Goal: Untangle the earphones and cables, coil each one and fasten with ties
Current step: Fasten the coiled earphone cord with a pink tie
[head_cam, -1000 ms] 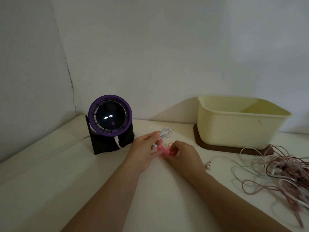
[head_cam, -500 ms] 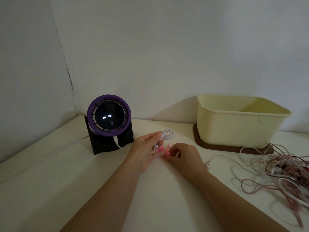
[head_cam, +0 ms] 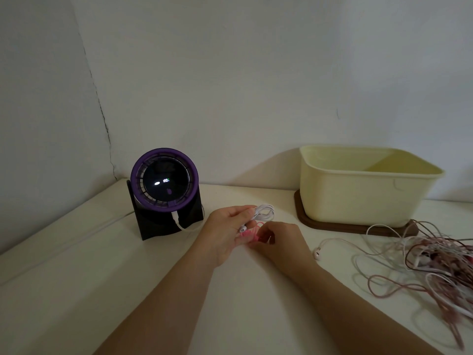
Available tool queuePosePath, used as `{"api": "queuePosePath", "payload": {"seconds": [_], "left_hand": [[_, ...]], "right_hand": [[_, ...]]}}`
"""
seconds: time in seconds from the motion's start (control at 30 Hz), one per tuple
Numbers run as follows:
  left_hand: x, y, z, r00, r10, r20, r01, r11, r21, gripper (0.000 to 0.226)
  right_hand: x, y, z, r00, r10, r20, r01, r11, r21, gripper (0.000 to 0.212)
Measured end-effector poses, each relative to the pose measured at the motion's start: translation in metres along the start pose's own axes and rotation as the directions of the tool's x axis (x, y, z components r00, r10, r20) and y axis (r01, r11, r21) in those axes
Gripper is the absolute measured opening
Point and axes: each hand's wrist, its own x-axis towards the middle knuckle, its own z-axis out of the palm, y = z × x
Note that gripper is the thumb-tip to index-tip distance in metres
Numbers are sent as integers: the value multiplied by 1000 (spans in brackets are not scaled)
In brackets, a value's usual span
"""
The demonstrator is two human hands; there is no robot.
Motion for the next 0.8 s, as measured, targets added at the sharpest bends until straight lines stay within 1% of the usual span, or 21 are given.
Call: {"api": "queuePosePath", "payload": {"seconds": [0.1,0.2,0.33,0.57,0.7,0.73,0.8], "left_hand": [[-1,-1,2,1000,16,17,-17,999,43,9],[0,-2,0,1000,9,24,-9,999,33,10],[0,-4,0,1000,5,22,-6,1000,30,10],[0,-4,1,1000,2,19,-3,1000,31,11],[2,-5,-1,1000,-3,19,2,999,40,13],[2,-5,-2,1000,-7,17,6,999,37,13],[2,-5,-3,1000,-16,16,15,999,32,14]], "right_hand": [[-1,1,-3,999,-24,24,24,1000,8,21],[-1,2,-6,997,-58,43,58,998,10,21],[1,0,-10,992,-86,90,87,996,-3,15],[-1,-2,-16,981,-106,165,112,993,-32,16],[-5,1,-32,972,-47,232,54,998,-23,21],[-6,2,-39,962,-25,270,32,999,-23,23],[-9,2,-58,928,16,371,-10,1000,-16,15]]}}
